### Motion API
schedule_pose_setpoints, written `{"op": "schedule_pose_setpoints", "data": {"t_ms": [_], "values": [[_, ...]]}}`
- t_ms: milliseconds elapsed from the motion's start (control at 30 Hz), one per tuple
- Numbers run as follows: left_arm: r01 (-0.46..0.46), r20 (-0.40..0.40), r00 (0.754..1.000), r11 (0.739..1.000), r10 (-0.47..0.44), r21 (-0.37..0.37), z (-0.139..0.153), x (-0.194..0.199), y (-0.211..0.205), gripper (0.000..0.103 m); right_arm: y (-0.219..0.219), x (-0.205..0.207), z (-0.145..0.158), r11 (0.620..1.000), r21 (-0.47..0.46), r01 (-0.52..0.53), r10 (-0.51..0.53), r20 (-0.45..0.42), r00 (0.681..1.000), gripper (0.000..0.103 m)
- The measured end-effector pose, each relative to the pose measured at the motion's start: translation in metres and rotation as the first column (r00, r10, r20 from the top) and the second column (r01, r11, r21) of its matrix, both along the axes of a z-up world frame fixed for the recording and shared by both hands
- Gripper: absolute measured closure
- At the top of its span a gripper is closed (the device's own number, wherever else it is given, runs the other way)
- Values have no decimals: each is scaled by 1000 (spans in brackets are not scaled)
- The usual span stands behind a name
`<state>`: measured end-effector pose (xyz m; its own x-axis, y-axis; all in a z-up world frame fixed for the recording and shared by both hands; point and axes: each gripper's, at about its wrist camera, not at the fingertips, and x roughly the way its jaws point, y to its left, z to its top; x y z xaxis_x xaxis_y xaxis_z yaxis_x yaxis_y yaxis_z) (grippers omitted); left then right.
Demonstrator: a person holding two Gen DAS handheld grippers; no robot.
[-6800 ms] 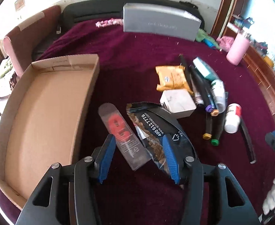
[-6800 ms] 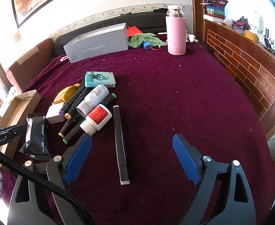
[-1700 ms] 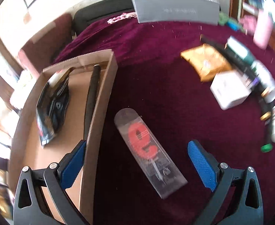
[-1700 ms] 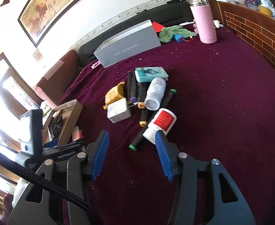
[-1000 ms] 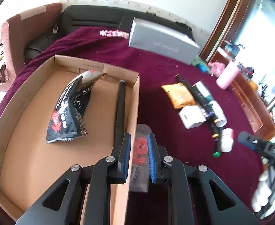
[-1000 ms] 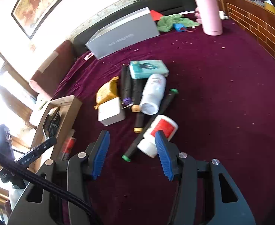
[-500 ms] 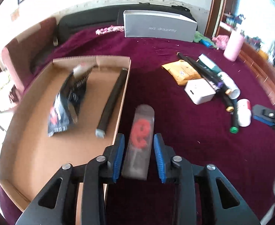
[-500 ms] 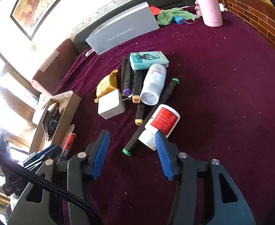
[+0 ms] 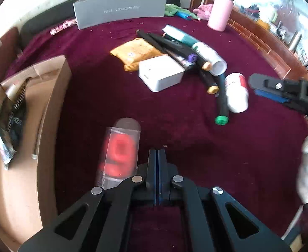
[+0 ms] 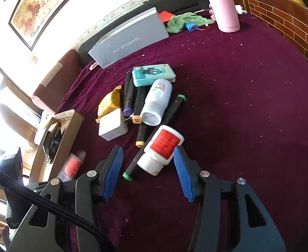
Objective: Organize objects
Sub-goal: 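Reach the left gripper to the clear red candle package and close, then carry the candle package into the box while the right gripper carries a white pill bottle there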
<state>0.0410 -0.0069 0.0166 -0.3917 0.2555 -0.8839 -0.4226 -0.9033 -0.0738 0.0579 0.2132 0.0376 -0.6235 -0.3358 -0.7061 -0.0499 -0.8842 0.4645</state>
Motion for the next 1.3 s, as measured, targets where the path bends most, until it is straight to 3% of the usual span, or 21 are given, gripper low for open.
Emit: {"op": "schedule_pose_setpoints", "data": {"t_ms": [133, 300, 367, 433, 467, 600, 667, 700, 833, 1000, 1133, 1167, 1200, 1233, 1300], "values": [[-61, 1, 998, 996, 61, 62, -1, -10, -11, 103, 3, -3, -4, 1000, 5, 0, 0, 16, 1000, 53], [-7, -23, 1000, 999, 8, 36, 5, -5, -8, 96, 1, -4, 2, 1000, 12, -27, 27, 6, 1000, 53], [-4, -60, 998, 998, 8, 63, 14, 4, -22, 80, 2, -3, 6, 999, 8, -32, 32, 0, 1000, 53], [-2, -100, 995, 997, 10, 80, 20, 2, -32, 30, 2, -3, 6, 999, 25, -26, 26, 5, 1000, 53], [1, -117, 993, 997, 8, 75, 19, 0, -33, 28, 2, -3, 5, 999, 24, -23, 23, 9, 1000, 53], [23, -112, 993, 1000, -22, 9, 13, -8, -32, 28, 2, -5, -4, 1000, 2, -20, 20, 28, 999, 53], [59, -166, 985, 996, -48, 67, 29, -3, -35, 28, 0, -5, -7, 1000, -3, -24, 24, 33, 999, 53], [58, -171, 984, 996, -47, 61, 31, -2, -35, 28, -1, -5, -8, 1000, 1, -25, 25, 33, 999, 53], [69, -104, 992, 993, -78, -94, 11, -21, -28, 28, -1, -6, -11, 1000, -4, -28, 29, 35, 999, 53], [98, -64, 991, 973, -114, -209, -7, -39, -15, 25, 1, -6, -15, 999, -28, -30, 31, 33, 999, 53], [103, 9, 995, 973, -103, -207, -8, -45, -15, 26, 4, -4, -17, 999, -38, -22, 24, 31, 999, 53], [107, 23, 994, 975, -104, -196, -8, -41, -15, 30, 5, -4, -17, 999, -38, -20, 21, 28, 999, 53], [104, 41, 994, 981, -98, -166, -7, -38, -18, 47, 5, -4, -16, 999, -34, -20, 21, 26, 999, 53], [99, 56, 994, 988, -93, -119, -5, -34, -22, 60, 6, -4, -16, 999, -28, -17, 18, 25, 1000, 53], [115, 45, 993, 988, -110, -104, -2, -22, -23, 80, 8, -4, -17, 1000, -27, -10, 10, 30, 999, 53]]}}
